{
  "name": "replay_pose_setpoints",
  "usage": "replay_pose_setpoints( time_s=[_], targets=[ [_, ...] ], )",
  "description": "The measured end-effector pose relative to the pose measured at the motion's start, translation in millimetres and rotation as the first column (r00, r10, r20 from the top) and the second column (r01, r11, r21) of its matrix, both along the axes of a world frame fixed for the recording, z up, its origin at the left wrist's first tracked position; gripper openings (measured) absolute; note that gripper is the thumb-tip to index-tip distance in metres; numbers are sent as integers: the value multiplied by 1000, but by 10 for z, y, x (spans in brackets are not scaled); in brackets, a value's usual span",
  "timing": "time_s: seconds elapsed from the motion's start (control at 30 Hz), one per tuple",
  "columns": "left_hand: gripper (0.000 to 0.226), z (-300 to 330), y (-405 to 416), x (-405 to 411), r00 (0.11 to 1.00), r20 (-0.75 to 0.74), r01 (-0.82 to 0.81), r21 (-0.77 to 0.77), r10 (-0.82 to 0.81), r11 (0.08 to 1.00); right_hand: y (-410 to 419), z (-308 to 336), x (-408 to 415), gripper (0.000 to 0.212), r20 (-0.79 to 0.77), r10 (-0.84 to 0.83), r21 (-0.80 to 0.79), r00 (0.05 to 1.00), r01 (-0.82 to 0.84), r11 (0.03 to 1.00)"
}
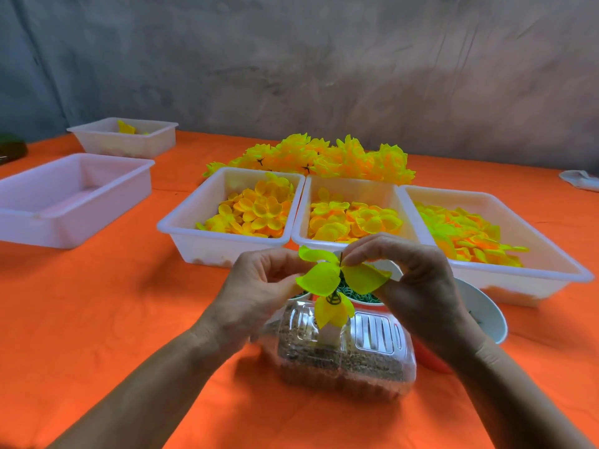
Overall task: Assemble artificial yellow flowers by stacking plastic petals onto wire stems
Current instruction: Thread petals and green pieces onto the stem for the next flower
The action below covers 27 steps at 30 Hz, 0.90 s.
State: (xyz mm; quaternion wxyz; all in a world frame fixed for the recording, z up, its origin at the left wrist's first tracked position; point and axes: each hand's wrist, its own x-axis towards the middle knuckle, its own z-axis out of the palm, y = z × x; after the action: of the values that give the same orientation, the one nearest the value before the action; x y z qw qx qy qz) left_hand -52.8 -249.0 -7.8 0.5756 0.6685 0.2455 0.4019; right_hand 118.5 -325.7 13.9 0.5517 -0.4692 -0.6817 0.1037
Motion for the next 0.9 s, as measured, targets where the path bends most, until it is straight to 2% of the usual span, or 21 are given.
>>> replay_pose_setpoints(
  time_s=[0.03,0.13,0.3,0.43,0.63,0.73,0.83,0.9],
  targets=[
    [12,11,-10,-3,999,22,-33,-67,35,997,-1,-2,9,10,-8,7,-6,1000,-8,1000],
    [21,47,-11,-2,995,57,-60,-279,79,958,-4,-23,34,14,-7,39,-26,999,-39,999],
    [60,157,-43,60,1000,8,-24,-368,29,929,10,-73,46,13,-69,64,-84,996,-70,994],
    [52,165,-66,143,990,48,-93,-465,130,881,-2,-97,83,12,-186,44,-146,982,-72,987],
    [53,117,-96,131,990,20,-113,-463,138,879,-97,-183,133,39,-468,-74,-279,881,-68,958],
    [44,106,-102,119,992,-14,-122,-437,129,891,-103,-203,142,24,-569,-144,-368,810,-94,925],
    [38,112,-117,119,991,-26,-131,-425,132,896,-101,-159,111,23,-681,-130,-409,721,-227,884],
    [36,108,-122,114,991,-29,-133,-420,133,898,-98,-127,76,26,-668,-127,-433,734,-245,867]
  ],
)
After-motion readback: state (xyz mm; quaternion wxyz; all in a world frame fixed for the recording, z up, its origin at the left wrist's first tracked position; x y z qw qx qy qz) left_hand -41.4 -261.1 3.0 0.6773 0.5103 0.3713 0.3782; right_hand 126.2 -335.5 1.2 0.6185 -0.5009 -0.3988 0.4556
